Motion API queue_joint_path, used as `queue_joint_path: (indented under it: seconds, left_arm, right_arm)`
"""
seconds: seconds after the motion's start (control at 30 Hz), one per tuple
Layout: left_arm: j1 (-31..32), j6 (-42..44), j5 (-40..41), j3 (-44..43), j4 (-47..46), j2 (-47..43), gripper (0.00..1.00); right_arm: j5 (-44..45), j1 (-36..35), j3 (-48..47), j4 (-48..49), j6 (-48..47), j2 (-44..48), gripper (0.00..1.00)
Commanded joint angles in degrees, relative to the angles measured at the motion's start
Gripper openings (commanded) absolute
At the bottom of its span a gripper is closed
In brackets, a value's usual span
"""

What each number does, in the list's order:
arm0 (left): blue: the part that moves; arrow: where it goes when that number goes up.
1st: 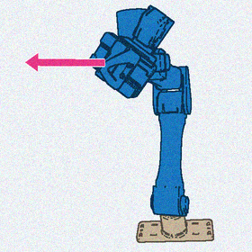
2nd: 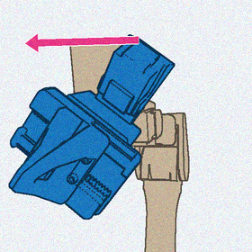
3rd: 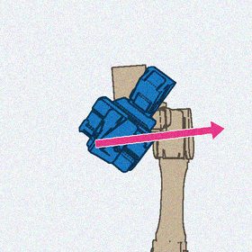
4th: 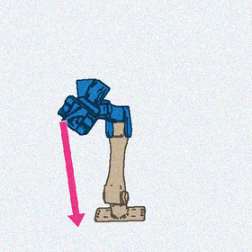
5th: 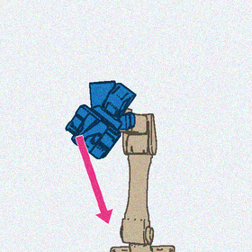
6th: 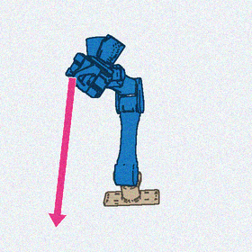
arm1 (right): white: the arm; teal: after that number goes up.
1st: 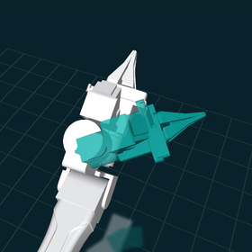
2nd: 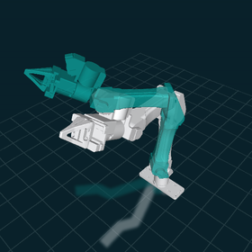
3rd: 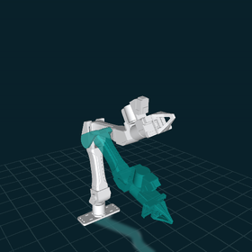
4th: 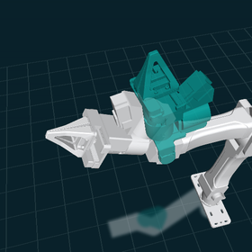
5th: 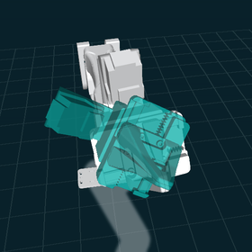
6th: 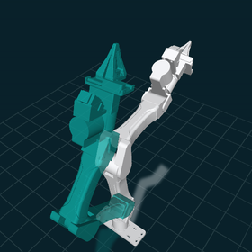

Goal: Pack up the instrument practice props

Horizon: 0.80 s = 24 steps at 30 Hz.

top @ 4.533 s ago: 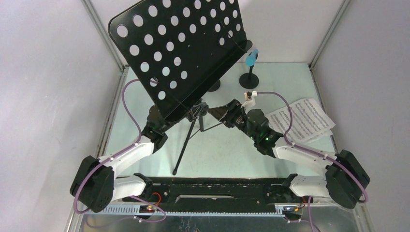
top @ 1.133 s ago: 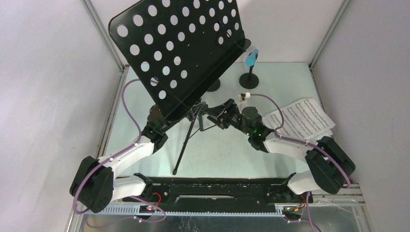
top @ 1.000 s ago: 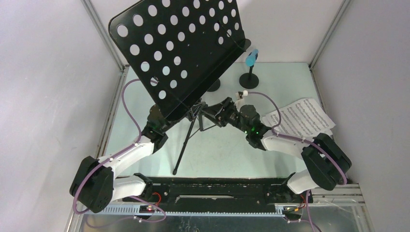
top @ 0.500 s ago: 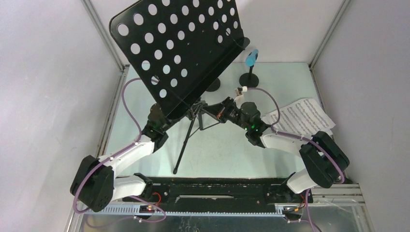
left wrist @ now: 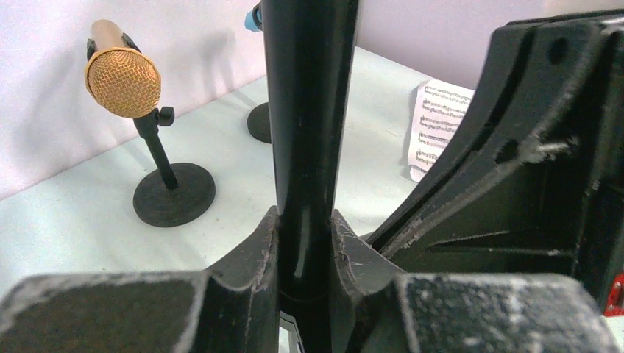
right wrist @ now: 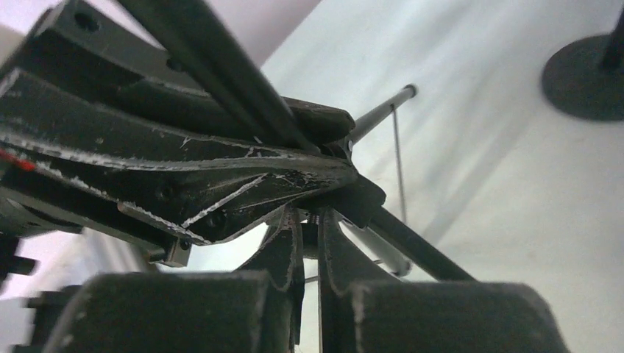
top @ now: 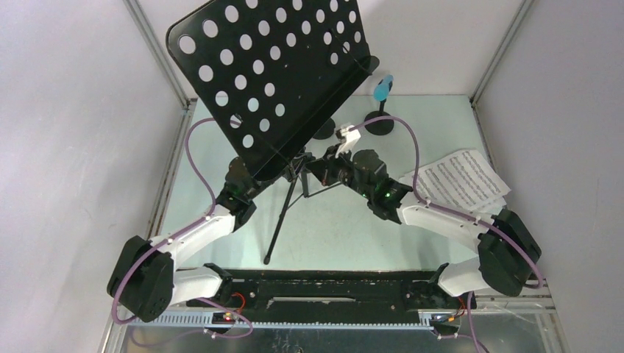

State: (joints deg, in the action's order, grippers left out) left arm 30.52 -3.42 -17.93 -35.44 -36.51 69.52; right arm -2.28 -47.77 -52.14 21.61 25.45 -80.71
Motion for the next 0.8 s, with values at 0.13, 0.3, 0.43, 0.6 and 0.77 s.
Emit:
queue_joint_path:
  seconds: [0.13,0.3,0.43,0.6,0.77]
  left_arm:
    - [2.9,-0.9,-5.6,1.8,15.4,3.6,0.01]
    - [3.0,-1.0,-6.0,1.4,15.4,4.2,0.01]
    - [3.1,-0.8,-5.4,1.8,15.5,3.8,0.01]
    - [3.0,-0.7,-5.2,1.6,15.6,3.9,0.01]
    - [3.1,-0.6,-5.0,1.7,15.8,3.9,0.01]
  right_arm:
    - [13.5,-14.4,-5.2,-14.3,-36.7,-1.8,0.01]
    - [25.7,-21.7,-7.3,-20.0,-54.8,-7.6,0.02]
    - [35.3,-24.5,-8.1,-20.0,-62.7,-11.9,0.03]
    - [38.9,-25.2,-6.7,-13.3,-62.8,-10.5,0.20]
    - [37.0,-25.3,-4.9,-7.6,-60.1,-4.5,0.41]
